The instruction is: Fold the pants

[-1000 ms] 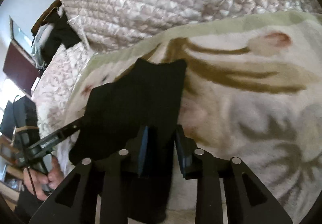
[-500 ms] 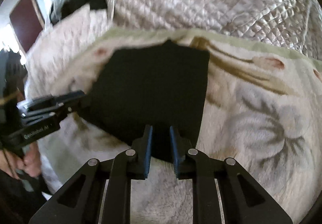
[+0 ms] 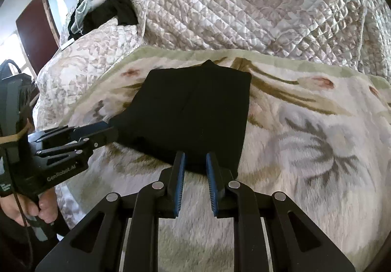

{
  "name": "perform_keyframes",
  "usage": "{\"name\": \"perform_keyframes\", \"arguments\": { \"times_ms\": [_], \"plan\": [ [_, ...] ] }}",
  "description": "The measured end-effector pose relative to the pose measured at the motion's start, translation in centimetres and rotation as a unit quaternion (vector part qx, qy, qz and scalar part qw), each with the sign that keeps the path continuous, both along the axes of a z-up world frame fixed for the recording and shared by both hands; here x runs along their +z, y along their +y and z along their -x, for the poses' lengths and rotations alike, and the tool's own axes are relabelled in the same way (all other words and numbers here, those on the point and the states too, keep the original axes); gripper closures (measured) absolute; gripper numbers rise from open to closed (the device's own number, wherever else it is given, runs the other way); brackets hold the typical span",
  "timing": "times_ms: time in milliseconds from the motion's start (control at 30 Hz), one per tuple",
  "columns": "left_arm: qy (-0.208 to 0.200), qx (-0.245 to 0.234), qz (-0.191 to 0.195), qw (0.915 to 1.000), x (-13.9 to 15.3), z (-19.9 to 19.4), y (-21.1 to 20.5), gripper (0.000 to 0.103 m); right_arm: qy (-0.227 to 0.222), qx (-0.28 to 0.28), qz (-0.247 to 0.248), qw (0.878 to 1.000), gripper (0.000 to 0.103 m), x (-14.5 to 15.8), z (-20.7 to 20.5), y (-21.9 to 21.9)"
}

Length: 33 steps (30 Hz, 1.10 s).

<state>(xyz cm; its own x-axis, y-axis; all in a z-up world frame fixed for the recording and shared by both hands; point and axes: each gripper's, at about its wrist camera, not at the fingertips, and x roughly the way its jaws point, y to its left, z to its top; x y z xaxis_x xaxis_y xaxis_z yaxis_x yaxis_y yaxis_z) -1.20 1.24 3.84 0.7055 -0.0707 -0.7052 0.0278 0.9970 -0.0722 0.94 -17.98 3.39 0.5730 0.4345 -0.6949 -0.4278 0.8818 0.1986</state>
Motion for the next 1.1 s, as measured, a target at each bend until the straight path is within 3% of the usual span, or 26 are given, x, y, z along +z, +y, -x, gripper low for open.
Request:
{"name": "perform_keyframes", "arguments": {
  "times_ms": [67, 267, 733, 867, 1100],
  "plan": [
    [0.004, 0.009, -0.001, 0.9999, -0.3, 0.4, 0.2, 0.069, 0.000, -0.003, 0.003, 1.000, 0.076, -0.1, 0.6, -0.2],
    [0.015, 0.027, -0.010, 0.9995, -1.0, 1.0, 0.3, 0.058, 0.000, -0.005, 0.022, 1.000, 0.075, -0.7, 1.6, -0.3],
    [0.045, 0.043, -0.029, 0.9977, -3.0, -0.1, 0.7, 0.056, 0.033, -0.025, 0.047, 0.998, 0.075, -3.4, 0.3, -0.7],
    [0.044, 0.047, -0.021, 0.9977, -2.7, -0.1, 1.1, 0.056, 0.021, -0.026, 0.041, 0.999, 0.075, -2.9, 0.5, -0.8],
    [-0.023, 0.025, 0.015, 0.9993, 0.5, -0.1, 0.8, 0.057, -0.039, -0.030, -0.002, 0.999, 0.075, -0.2, 0.6, -0.7]
  ]
}}
